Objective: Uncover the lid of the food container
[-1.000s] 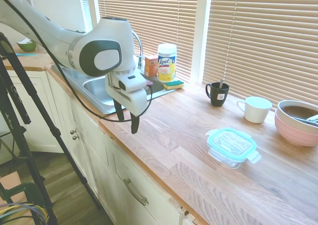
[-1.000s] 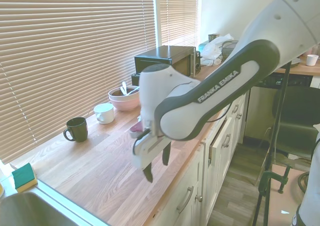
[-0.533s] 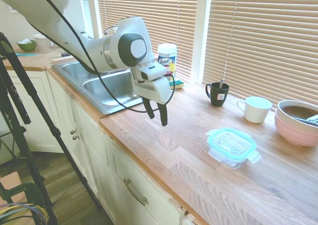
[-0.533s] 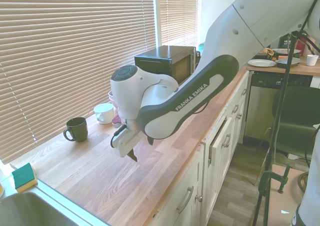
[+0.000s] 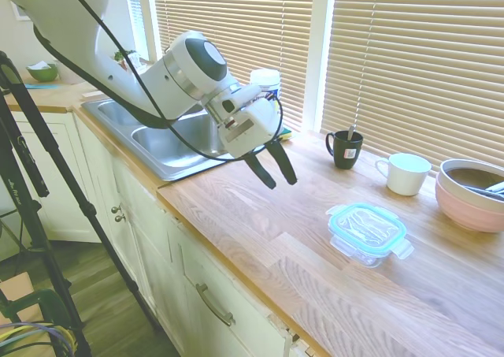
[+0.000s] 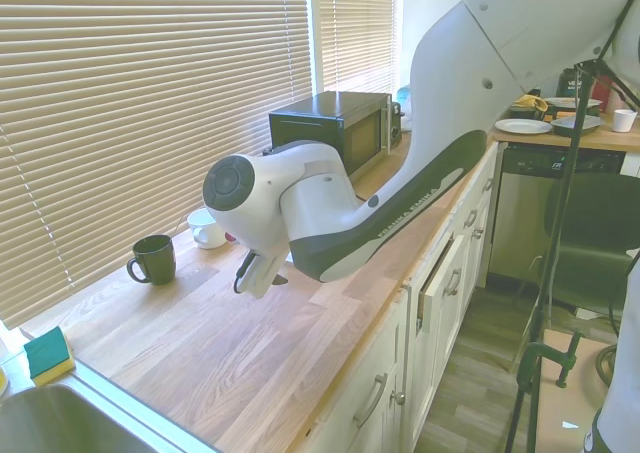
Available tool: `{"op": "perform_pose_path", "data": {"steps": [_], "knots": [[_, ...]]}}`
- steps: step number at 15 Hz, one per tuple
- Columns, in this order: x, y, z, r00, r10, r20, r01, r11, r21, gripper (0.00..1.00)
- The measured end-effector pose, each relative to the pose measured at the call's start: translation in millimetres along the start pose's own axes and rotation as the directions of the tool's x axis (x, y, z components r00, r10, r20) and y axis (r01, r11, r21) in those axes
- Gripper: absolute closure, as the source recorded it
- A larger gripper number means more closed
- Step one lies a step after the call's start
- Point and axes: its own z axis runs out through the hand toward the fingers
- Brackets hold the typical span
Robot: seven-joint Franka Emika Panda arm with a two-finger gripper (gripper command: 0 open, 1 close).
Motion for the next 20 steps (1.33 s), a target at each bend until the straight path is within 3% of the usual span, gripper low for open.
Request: {"op": "perform_pose_path", "data": {"steps": [6,13,20], "knots": [[10,-37,53,0.989,-0.087,-0.116,0.078,0.993,-0.084,0.0],[-12,-57,95,0.971,-0.194,-0.138,0.173,0.973,-0.15,0.0],[-5,-59,119,0.948,-0.246,-0.203,0.203,0.956,-0.213,0.0]]}}
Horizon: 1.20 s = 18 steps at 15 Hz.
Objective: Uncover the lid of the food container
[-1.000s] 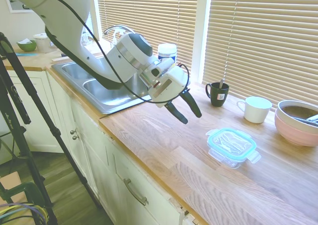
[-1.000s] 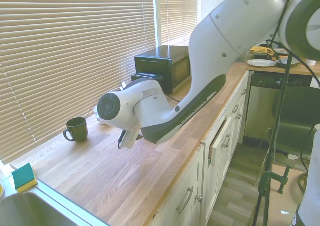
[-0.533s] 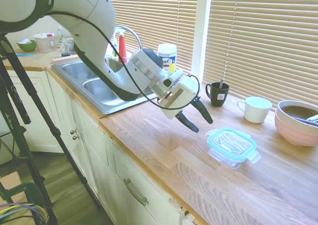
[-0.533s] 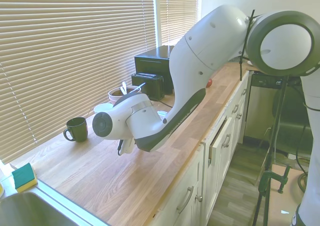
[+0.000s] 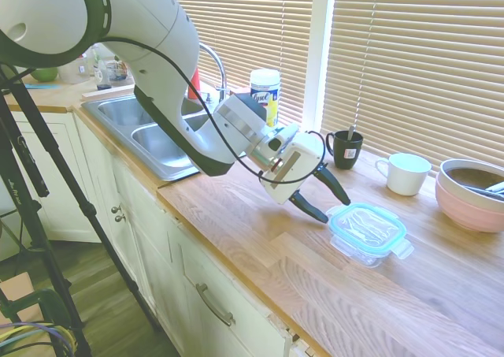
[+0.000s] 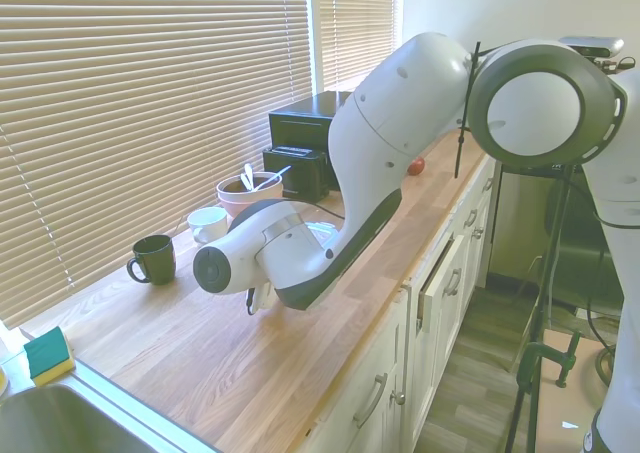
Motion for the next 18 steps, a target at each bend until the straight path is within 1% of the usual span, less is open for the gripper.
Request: {"op": "perform_pose_path", "data": {"steps": [1,4,9,18], "knots": [[2,0,0,1.0,0.0,-0.008,0.0,1.0,-0.003,1.0],[6,2,1,1.0,0.001,-0.02,-0.002,1.0,-0.017,1.0],[1,1,10,1.0,-0.015,-0.023,0.014,0.999,-0.039,1.0],[5,3,13,0.999,-0.022,-0.027,0.021,0.998,-0.051,1.0]]}}
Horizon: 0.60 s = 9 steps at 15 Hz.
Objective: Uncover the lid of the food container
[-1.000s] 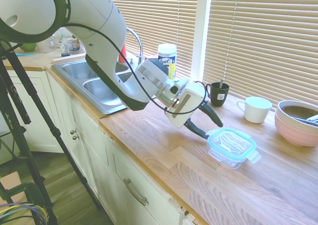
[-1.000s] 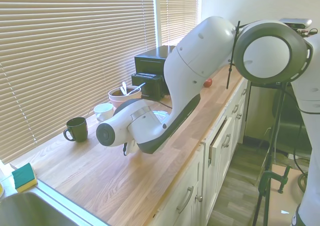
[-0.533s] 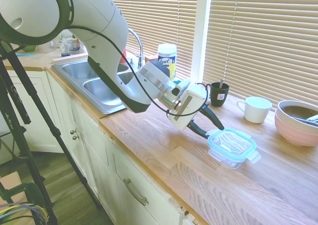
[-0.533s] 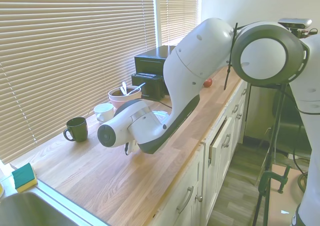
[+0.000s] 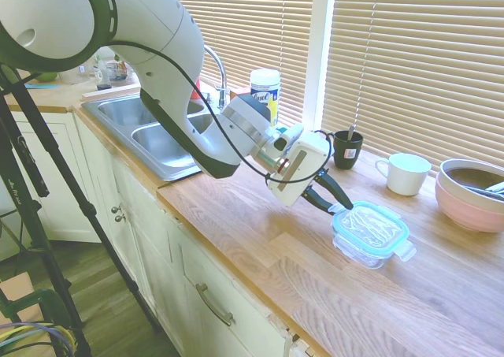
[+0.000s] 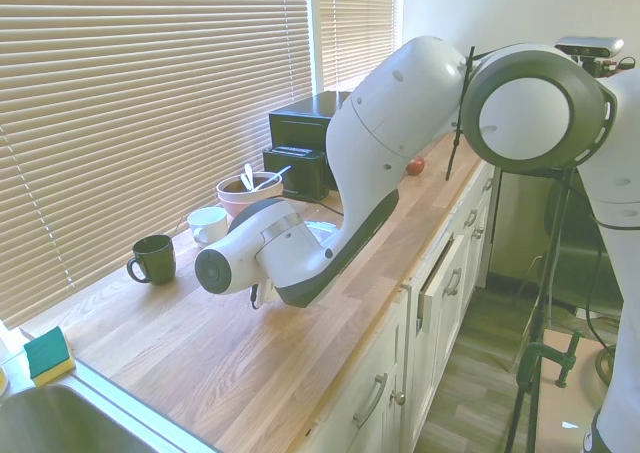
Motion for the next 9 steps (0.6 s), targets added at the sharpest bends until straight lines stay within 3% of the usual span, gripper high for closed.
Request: {"op": "perform_pose_path", "data": {"steps": [9], "knots": [[8.8,1.1,1.0,1.0,0.008,0.003,-0.008,1.0,-0.002,1.0]]}}
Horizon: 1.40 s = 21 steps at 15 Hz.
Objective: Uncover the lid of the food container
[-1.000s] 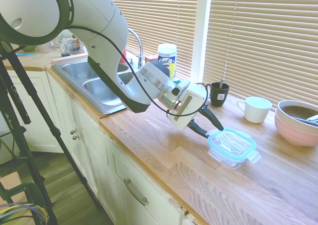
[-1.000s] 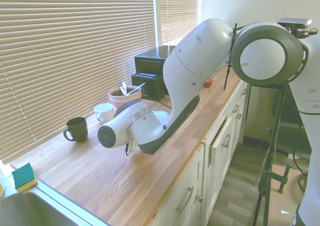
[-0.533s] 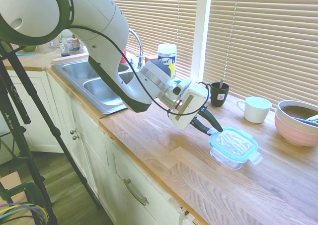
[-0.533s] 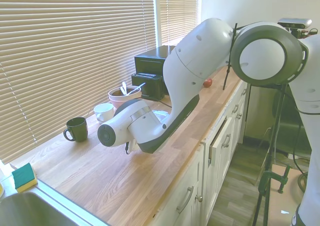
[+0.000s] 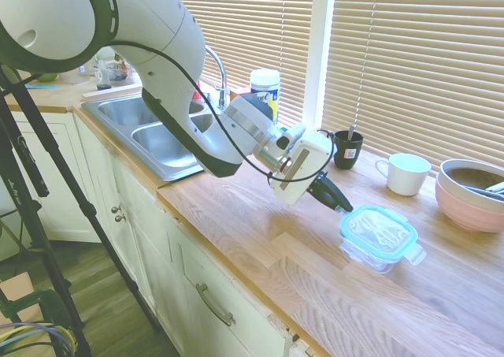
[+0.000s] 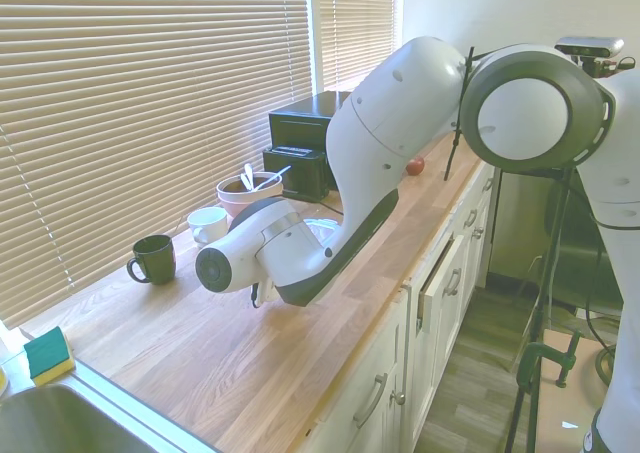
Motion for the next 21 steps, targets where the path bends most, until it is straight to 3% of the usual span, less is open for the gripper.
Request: {"op": "perform_pose_path", "data": {"steps": [10,17,21], "knots": [[51,42,16,0.993,0.116,0.01,-0.115,0.991,-0.069,1.0],[89,96,34,0.971,0.235,0.037,-0.229,0.966,-0.118,1.0],[96,127,69,0.958,0.281,0.057,-0.267,0.947,-0.177,1.0]]}}
